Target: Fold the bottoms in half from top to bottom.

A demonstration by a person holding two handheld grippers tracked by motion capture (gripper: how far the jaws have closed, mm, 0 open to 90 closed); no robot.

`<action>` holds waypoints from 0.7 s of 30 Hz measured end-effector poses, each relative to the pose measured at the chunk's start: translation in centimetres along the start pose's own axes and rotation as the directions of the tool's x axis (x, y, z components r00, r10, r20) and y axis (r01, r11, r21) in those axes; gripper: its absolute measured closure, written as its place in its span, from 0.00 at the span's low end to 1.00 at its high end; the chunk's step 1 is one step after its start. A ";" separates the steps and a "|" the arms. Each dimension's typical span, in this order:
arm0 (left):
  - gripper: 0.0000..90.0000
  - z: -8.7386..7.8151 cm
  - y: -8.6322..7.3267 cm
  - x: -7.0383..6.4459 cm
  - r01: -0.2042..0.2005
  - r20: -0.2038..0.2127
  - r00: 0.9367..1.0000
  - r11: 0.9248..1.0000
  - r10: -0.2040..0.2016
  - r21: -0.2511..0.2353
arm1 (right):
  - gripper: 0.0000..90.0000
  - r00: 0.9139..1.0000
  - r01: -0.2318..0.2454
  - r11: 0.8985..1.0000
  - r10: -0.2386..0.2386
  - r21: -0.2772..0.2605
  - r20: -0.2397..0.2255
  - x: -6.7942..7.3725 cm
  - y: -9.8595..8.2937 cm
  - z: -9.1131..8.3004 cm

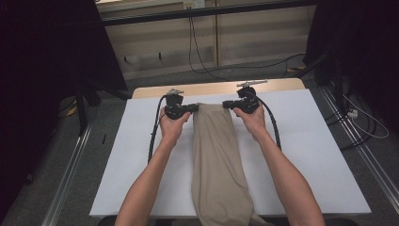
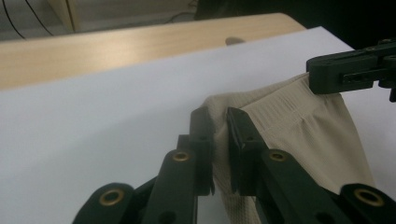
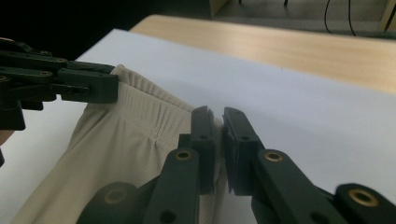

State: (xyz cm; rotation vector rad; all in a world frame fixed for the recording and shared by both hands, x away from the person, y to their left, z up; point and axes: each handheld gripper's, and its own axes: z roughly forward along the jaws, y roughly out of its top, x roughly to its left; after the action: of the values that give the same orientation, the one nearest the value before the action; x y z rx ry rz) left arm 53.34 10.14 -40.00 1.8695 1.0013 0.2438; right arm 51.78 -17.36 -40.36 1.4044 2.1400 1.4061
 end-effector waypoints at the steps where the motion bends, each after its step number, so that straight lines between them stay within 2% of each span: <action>1: 0.91 -0.1 0.5 0.0 -0.006 -0.001 1.000 1.000 0.006 -0.003 | 0.94 1.000 0.003 1.000 -0.003 -0.007 -0.001 0.0 0.4 -0.2; 6: 0.90 -0.7 3.0 -0.4 -0.039 -0.016 0.999 0.998 0.038 -0.055 | 0.93 1.000 0.026 0.998 -0.026 -0.053 0.013 0.2 3.2 -1.4; 10: 0.90 -1.1 5.2 -0.6 -0.048 -0.021 0.999 0.994 0.046 -0.096 | 0.93 0.999 0.043 0.995 -0.041 -0.089 0.023 0.3 5.4 -2.4; 17: 0.90 -2.0 9.4 -1.0 -0.080 -0.039 0.996 0.984 0.074 -0.158 | 0.93 0.997 0.064 0.987 -0.058 -0.148 0.049 0.7 9.1 -3.9; 19: 0.90 -2.4 10.2 -1.3 -0.089 -0.040 0.996 0.980 0.083 -0.176 | 0.93 0.997 0.071 0.983 -0.062 -0.169 0.054 0.9 10.1 -4.4; 21: 0.90 -2.7 10.3 -1.4 -0.099 -0.033 0.995 0.979 0.095 -0.180 | 0.94 0.996 0.078 0.980 -0.069 -0.184 0.055 1.2 10.5 -5.0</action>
State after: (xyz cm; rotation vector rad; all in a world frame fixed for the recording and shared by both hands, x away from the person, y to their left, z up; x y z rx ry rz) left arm 56.42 8.87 -29.78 1.7543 0.8744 0.4035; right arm 54.32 -18.47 -28.97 1.2638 1.9527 1.4858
